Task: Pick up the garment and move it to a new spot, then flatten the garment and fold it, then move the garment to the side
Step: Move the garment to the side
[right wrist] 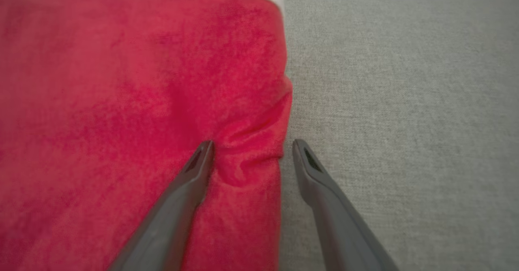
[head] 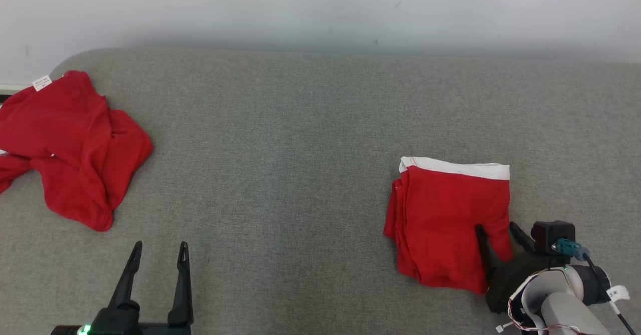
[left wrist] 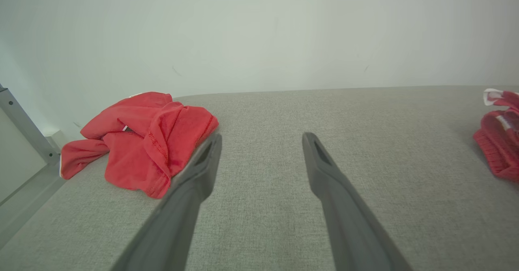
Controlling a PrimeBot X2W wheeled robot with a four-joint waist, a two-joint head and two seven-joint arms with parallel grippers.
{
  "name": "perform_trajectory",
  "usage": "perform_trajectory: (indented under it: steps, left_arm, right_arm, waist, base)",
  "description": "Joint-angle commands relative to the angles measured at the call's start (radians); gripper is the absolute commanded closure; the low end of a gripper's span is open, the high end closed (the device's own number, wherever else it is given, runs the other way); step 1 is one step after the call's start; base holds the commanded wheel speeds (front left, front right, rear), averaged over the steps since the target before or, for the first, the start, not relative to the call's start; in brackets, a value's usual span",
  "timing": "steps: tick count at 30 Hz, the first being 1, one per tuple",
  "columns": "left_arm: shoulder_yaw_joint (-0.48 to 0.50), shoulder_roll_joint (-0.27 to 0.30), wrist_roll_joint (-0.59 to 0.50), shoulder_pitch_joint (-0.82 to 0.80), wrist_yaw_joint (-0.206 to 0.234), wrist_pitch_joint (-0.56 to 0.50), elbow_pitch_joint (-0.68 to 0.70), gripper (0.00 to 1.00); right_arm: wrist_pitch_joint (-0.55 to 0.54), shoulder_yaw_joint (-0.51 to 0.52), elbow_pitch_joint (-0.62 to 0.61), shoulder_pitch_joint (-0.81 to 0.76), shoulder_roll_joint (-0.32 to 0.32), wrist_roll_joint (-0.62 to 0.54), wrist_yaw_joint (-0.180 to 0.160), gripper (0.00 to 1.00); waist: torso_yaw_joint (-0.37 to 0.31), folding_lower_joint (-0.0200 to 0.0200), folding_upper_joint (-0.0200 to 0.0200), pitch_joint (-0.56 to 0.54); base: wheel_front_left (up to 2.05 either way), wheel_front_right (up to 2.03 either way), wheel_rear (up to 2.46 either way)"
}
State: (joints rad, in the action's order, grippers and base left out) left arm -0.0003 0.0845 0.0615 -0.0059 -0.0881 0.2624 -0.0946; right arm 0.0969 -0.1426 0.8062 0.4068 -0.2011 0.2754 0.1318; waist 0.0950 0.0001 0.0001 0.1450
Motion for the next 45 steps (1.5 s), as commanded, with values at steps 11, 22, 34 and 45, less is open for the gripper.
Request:
perform_trajectory:
  steps: [11,22,34,45]
  left_arm:
    - [0.003,-0.001,0.009,-0.005,0.002,0.004,-0.011,0.00]
    - [-0.009,-0.005,0.008,-0.059,-0.004,0.003,0.035,0.00]
    - [-0.002,0.019,0.003,-0.204,-0.019,0.004,0.212,0.00]
    - [0.031,0.067,-0.035,-0.247,-0.017,0.003,0.362,0.00]
  right_arm:
    - [0.051,-0.083,0.158,0.071,0.005,0.067,-0.002,1.00]
    - [0.088,-0.177,0.135,0.283,-0.048,0.092,-0.002,1.00]
    - [0.076,-0.273,0.091,0.562,-0.222,0.091,-0.002,1.00]
    - [0.085,-0.288,0.090,0.706,-0.361,0.130,-0.002,1.00]
  waist:
    - [-0.003,-0.0001,-0.0001,-0.006]
    - [-0.024,-0.0001,-0.0001,0.094]
    - [-0.118,-0.0001,-0.0001,0.388]
    - [-0.252,-0.0001,-0.0001,0.550]
  base:
    - [0.00,0.00,0.00]
    - [0.00,0.00,0.00]
    - [0.00,0.00,0.00]
    - [0.00,0.00,0.00]
